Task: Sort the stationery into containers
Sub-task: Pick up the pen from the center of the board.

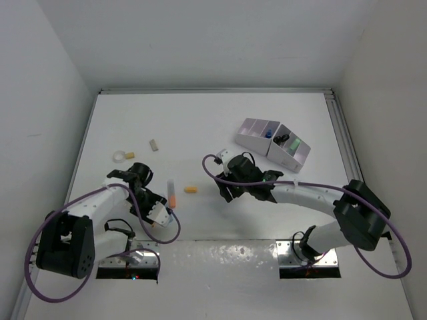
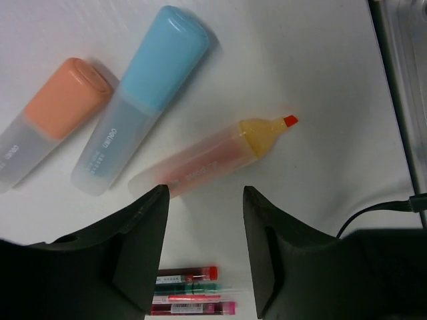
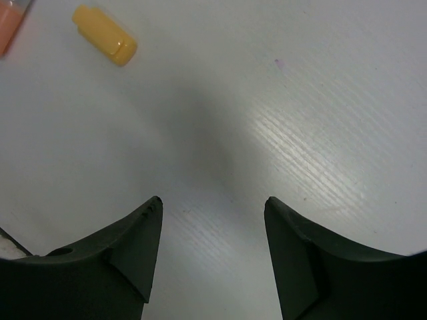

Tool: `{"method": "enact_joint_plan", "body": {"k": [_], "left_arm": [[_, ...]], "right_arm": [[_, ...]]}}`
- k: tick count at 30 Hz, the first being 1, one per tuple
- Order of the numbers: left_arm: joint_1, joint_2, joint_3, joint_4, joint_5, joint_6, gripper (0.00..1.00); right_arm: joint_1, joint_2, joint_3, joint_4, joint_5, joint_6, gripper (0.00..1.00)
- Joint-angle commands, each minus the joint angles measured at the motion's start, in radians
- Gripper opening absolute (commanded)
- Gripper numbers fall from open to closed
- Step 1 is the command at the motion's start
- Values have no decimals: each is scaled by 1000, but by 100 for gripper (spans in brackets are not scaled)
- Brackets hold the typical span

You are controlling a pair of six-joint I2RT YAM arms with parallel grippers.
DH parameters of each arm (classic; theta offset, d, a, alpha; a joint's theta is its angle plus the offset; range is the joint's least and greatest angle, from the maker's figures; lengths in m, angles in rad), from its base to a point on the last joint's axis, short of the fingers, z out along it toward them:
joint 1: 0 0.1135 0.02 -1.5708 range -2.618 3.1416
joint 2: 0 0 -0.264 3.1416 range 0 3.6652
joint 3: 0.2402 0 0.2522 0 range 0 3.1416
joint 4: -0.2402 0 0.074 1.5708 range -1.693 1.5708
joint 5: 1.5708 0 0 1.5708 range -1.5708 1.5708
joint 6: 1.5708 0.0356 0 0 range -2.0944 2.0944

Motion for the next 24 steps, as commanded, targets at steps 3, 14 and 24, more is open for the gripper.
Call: {"method": "enact_joint_plan", "body": {"k": [3, 14, 24], "left_arm": [[-14, 17, 0, 16, -5, 567, 46], [-51, -11, -20, 27, 0, 657, 44], [-68, -75, -24, -43, 6, 772, 44]], "right_arm": [[2, -62, -34, 38, 54, 27, 62], [2, -64, -52, 35, 59, 46, 62], [2, -13, -2, 6, 25, 34, 62]]}}
